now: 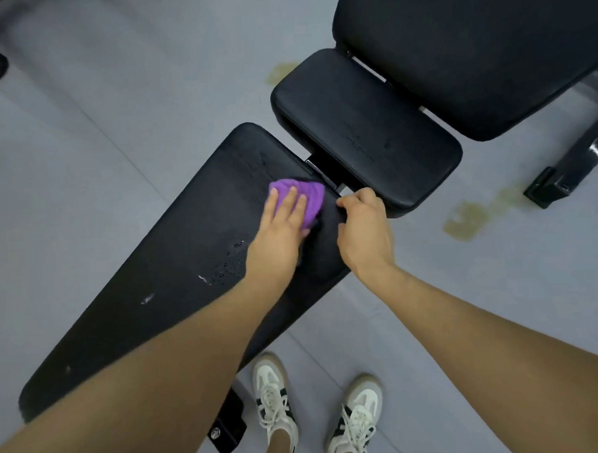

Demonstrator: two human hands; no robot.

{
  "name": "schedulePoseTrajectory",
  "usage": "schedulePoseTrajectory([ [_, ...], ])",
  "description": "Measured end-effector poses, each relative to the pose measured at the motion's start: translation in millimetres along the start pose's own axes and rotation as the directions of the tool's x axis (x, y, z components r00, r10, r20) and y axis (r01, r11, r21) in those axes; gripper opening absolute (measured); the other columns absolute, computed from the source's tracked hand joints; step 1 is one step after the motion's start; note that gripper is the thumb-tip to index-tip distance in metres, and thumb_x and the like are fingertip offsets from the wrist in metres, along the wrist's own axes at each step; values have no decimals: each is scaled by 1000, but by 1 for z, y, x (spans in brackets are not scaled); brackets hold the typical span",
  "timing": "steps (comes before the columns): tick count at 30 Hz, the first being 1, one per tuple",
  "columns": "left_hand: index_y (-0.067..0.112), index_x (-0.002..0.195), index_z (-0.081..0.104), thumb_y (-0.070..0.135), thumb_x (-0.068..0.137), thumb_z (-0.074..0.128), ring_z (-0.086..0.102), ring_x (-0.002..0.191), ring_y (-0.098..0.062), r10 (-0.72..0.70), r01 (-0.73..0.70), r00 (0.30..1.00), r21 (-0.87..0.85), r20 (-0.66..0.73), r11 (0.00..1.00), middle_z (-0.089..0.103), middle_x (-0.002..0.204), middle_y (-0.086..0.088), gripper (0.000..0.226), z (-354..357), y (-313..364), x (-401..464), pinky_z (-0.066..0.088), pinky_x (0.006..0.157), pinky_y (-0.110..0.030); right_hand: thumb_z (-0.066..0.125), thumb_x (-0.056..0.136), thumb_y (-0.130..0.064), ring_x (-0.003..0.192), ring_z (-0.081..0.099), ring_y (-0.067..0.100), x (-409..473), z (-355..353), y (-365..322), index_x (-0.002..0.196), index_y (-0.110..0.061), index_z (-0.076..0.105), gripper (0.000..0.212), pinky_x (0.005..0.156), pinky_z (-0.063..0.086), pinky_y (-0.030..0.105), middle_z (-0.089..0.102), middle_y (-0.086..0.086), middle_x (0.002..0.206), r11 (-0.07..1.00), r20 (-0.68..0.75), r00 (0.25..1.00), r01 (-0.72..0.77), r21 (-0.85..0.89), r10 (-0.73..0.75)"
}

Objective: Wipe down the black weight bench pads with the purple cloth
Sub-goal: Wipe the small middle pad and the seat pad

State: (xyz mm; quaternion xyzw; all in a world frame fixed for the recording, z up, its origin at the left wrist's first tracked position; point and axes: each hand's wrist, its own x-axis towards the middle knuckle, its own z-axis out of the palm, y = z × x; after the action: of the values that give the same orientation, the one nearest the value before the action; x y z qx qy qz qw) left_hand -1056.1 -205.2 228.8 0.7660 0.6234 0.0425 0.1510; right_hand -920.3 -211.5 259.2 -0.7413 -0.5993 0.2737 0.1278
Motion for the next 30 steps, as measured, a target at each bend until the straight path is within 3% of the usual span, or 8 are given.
schedulePoseTrajectory([
  [3,11,148,19,19,97,45,-1,145,-30,-216,216,976,21,-30,976,11,158,-5,57,-25,-26,50,8,117,-32,55,86,1,109,43,24,11,7,-9,118,-8,54,34,84,44,36,45,7,119,997,4,998,64,-36,-64],
  [6,9,148,19,18,98,42,1,145,-30,-269,269,961,-5,-71,963,13,157,-8,55,-25,-22,50,2,117,-30,56,86,1,106,42,22,20,6,-21,114,-8,54,30,74,40,32,45,5,115,994,1,997,80,-73,-80],
  [11,7,140,40,13,87,62,23,141,-32,-102,101,994,-42,-34,994,35,149,-13,57,2,5,-39,9,116,-31,52,89,-1,110,41,24,22,2,-31,117,-8,53,28,71,34,31,44,7,120,986,63,996,70,-151,-61],
  [13,11,145,30,20,92,56,12,145,-28,-46,46,999,11,-28,999,25,154,-7,60,0,-3,-37,4,114,-27,50,90,0,110,40,24,21,4,-34,118,-8,52,29,69,32,29,43,7,122,980,61,996,74,-187,-64],
  [16,15,150,9,26,99,40,-9,145,-24,-157,157,987,-21,32,987,2,159,0,61,-13,-24,5,3,116,-27,52,88,2,107,41,23,23,6,-34,117,-9,51,31,70,31,28,43,7,120,961,48,994,104,-257,-95],
  [22,12,149,11,25,100,39,-5,145,-29,-332,331,943,27,18,943,3,159,-4,58,-28,-52,63,5,117,-31,59,80,7,105,41,23,22,3,-38,118,-9,49,42,66,34,30,42,6,119,948,68,994,99,-301,-82],
  [25,11,149,13,24,100,36,-3,146,-27,-298,300,952,16,-75,954,7,158,-7,56,-10,-42,23,-6,117,-28,60,80,4,105,41,23,19,2,-39,118,-10,48,42,65,32,29,41,6,120,939,84,993,110,-326,-87],
  [30,11,150,5,29,101,32,-7,146,-27,-167,162,985,110,37,981,0,158,-6,59,-9,-39,-19,-6,119,-33,57,78,7,103,43,24,19,0,-42,116,-8,49,42,69,32,28,43,8,119,929,85,991,124,-349,-100],
])
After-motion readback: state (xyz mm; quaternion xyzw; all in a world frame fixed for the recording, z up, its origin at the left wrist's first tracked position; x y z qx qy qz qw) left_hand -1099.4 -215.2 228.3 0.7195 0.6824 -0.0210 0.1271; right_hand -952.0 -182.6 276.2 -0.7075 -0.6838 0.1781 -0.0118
